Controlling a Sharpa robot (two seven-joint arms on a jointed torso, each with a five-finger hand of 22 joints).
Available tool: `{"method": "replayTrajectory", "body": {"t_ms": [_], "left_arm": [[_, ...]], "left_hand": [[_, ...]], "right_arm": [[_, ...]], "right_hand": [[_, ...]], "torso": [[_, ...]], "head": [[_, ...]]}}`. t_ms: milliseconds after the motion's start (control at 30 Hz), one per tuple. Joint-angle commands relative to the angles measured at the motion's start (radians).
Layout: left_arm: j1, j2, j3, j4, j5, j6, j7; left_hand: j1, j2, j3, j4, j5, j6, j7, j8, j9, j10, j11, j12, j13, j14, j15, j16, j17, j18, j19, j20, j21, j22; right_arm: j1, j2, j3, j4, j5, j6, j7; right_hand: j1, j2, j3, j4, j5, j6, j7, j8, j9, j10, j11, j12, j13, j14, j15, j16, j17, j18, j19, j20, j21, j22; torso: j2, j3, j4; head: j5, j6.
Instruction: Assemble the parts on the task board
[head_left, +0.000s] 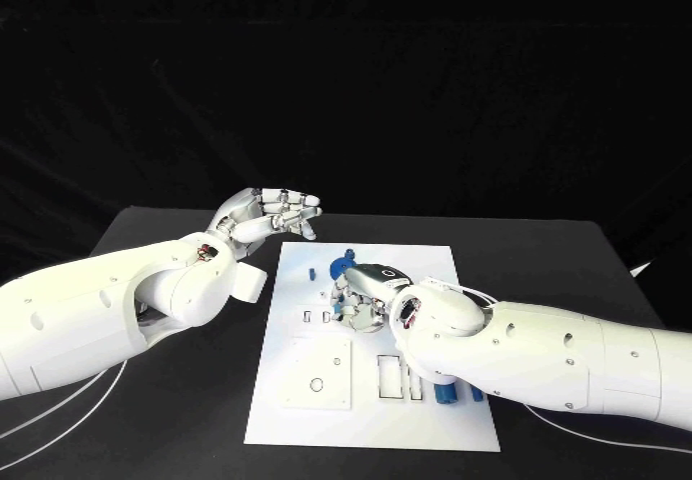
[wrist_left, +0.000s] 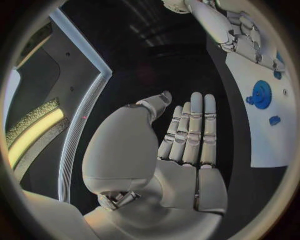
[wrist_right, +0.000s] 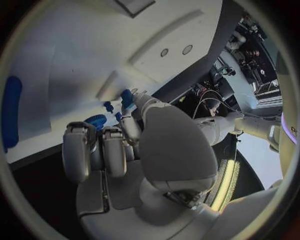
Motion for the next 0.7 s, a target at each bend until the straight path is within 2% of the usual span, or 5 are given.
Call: {"method": "replayTrajectory", "body": {"t_ms": [33, 233, 700], "left_arm": [[0.001, 0.001, 0.001, 0.001, 0.002, 0.017, 0.004], [0.001, 0.002, 0.001, 0.0, 0.002, 0.018, 0.003], [0.0, 0.0, 0.001, -0.001, 0.002, 0.021, 0.001]], "left_hand": [[-0.002, 0.012, 0.002, -0.002, 0.001, -0.008, 0.022, -0.006, 0.003, -0.006, 0.001, -0.005, 0.0, -0.008, -0.001, 0.009, 0.001, 0.018, -0.009, 0.001, 0.012, 0.004], [-0.002, 0.012, 0.002, -0.002, 0.001, -0.008, 0.022, -0.006, 0.003, -0.006, 0.001, -0.005, 0.0, -0.008, -0.001, 0.009, 0.001, 0.018, -0.009, 0.001, 0.012, 0.004], [-0.002, 0.012, 0.002, -0.002, 0.001, -0.008, 0.022, -0.006, 0.003, -0.006, 0.001, -0.005, 0.0, -0.008, -0.001, 0.009, 0.001, 0.018, -0.009, 0.001, 0.012, 0.004]], "right_arm": [[-0.002, 0.003, 0.0, 0.0, -0.026, 0.017, -0.004], [-0.007, 0.008, -0.001, -0.001, -0.027, 0.019, 0.001], [-0.012, 0.006, -0.002, 0.0, -0.029, 0.016, 0.002]], "right_hand": [[-0.009, -0.001, 0.005, -0.002, 0.004, 0.007, -0.003, 0.02, 0.011, 0.004, -0.001, -0.004, 0.0, 0.083, -0.006, -0.002, 0.168, -0.018, 0.026, -0.004, -0.003, 0.183], [-0.012, -0.005, 0.005, -0.003, 0.004, 0.006, -0.002, 0.021, 0.011, 0.004, -0.001, -0.005, 0.0, 0.083, -0.006, -0.002, 0.167, -0.018, 0.026, -0.005, -0.003, 0.183], [-0.024, -0.016, 0.005, -0.003, 0.0, 0.002, -0.001, 0.021, 0.01, 0.002, 0.001, -0.008, -0.002, 0.083, -0.005, -0.002, 0.167, -0.017, 0.024, -0.004, -0.006, 0.182]], "torso": [[0.0, 0.0006, 0.0013], [-0.001, -0.0003, -0.0012], [-0.001, -0.0004, -0.0003]], "head": [[0.002, -0.003], [0.004, -0.004], [0.005, -0.007]]}}
